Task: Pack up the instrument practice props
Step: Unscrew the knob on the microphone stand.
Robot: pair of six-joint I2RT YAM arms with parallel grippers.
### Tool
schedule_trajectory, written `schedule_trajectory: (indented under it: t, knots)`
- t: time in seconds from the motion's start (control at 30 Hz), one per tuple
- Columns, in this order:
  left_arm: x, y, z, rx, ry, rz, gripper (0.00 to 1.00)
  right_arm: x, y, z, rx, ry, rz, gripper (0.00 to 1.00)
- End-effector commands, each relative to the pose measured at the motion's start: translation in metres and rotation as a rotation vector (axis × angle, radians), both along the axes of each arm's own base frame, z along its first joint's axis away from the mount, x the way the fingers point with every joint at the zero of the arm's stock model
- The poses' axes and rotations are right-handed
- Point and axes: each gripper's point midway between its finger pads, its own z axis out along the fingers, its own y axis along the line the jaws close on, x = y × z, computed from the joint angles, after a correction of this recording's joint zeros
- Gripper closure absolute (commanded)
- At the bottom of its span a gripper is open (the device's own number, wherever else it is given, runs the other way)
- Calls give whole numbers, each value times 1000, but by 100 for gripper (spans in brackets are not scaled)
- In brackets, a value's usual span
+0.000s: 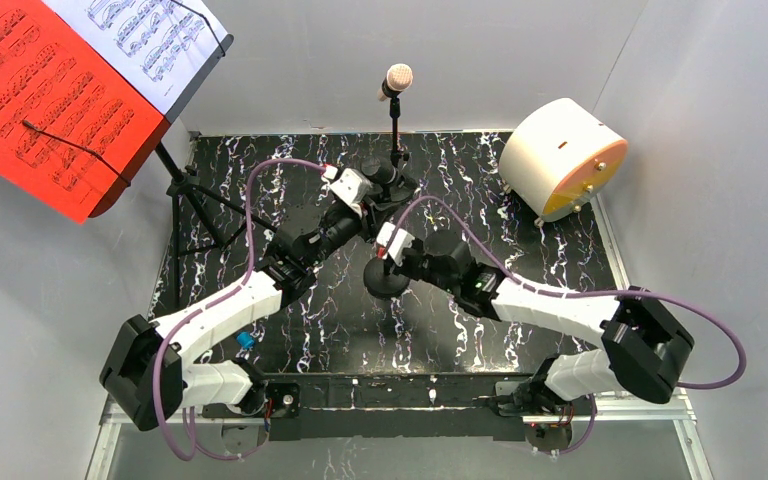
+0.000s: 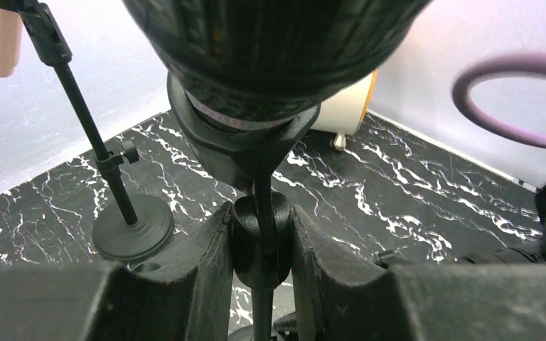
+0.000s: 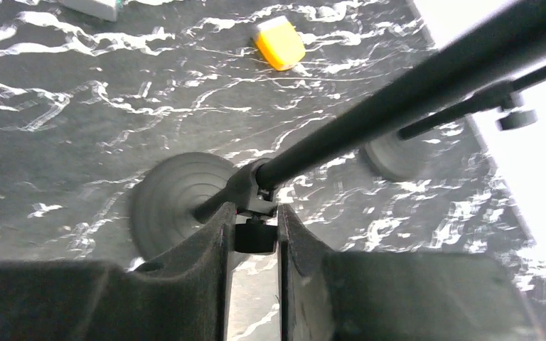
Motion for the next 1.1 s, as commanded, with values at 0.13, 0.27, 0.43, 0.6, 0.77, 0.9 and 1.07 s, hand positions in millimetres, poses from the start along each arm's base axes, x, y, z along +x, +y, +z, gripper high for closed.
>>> schedule_trajectory:
  t: [0.13,0.27,0.43,0.6,0.77,0.9,1.07]
  knots:
    - [-4,-6,-18,39,93,-4,100,9,-19,-12,-464,-553,95,99]
    - [-3,-7,-21,39,105,-3,100,11,-19,-6,-552,-704,85,99]
    - [-1,-7,-24,43,114,5,100,12,-17,6,-610,-883,69,99]
    - [0,-5,-24,43,114,11,100,15,-15,13,-594,-929,35,99]
    - [1,-2,-23,50,106,25,100,13,-14,19,-432,-803,-30,86]
    - [2,0,-23,59,96,33,100,3,-11,23,-226,-605,-66,66]
    - [3,-1,-26,70,94,29,100,-12,-10,22,9,-320,-135,46]
